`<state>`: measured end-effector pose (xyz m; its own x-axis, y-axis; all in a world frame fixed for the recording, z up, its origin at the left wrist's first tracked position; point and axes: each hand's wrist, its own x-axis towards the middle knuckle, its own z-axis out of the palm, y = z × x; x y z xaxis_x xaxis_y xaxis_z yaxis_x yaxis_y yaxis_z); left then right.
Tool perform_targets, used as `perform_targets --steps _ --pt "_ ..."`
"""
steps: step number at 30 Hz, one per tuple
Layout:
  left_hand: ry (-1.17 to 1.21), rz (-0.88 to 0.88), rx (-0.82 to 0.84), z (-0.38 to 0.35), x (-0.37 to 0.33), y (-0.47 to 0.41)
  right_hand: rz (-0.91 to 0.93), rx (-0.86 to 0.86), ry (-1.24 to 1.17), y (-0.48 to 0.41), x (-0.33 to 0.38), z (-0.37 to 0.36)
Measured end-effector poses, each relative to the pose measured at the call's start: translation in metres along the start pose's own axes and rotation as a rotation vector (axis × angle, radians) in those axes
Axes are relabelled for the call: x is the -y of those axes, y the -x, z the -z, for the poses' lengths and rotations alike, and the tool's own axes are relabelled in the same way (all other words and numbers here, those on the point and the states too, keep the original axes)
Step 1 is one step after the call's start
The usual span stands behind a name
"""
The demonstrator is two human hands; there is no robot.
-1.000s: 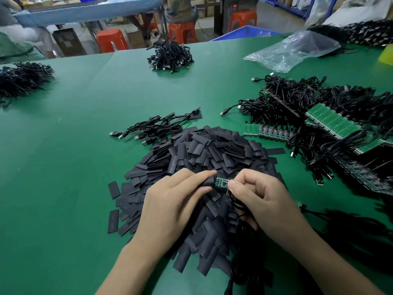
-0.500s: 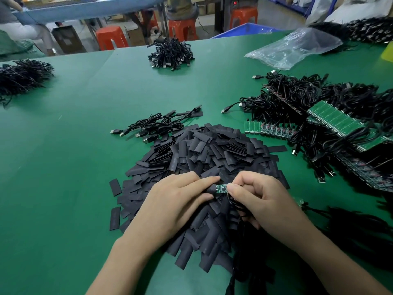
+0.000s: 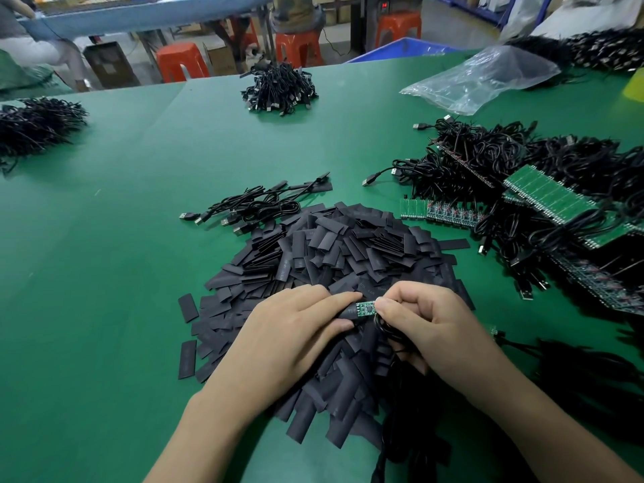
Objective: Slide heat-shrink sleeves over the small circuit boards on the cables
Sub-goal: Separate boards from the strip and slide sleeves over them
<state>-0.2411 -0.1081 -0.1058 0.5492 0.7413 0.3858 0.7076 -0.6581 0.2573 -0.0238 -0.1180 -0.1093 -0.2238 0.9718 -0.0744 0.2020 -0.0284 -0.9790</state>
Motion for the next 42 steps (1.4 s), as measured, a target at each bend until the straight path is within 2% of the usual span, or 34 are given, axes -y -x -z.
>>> perform_targets --steps 11,17,22,30,36,42 --pt "-0.071 -0.025 -0.067 -0.002 -0.002 0.000 -0.048 0.037 -0.039 -0.002 -0.003 0.001" --pt "-0.061 -0.016 -0.069 -0.003 -0.001 0.000 -0.012 0.005 -0.003 -0.001 -0.005 -0.001" --pt "-0.096 -0.034 -0.124 -0.009 0.000 0.001 -0.050 -0.004 -0.059 0.000 -0.002 -0.002" --pt "0.096 0.090 -0.264 -0.013 0.002 0.005 0.065 -0.006 0.081 0.001 0.000 -0.004" --pt "0.083 0.029 -0.282 -0.011 0.008 0.006 0.124 -0.029 0.165 0.002 0.001 -0.006" --pt "0.100 -0.023 -0.252 -0.013 0.009 0.006 0.130 0.008 0.143 0.003 0.001 -0.007"
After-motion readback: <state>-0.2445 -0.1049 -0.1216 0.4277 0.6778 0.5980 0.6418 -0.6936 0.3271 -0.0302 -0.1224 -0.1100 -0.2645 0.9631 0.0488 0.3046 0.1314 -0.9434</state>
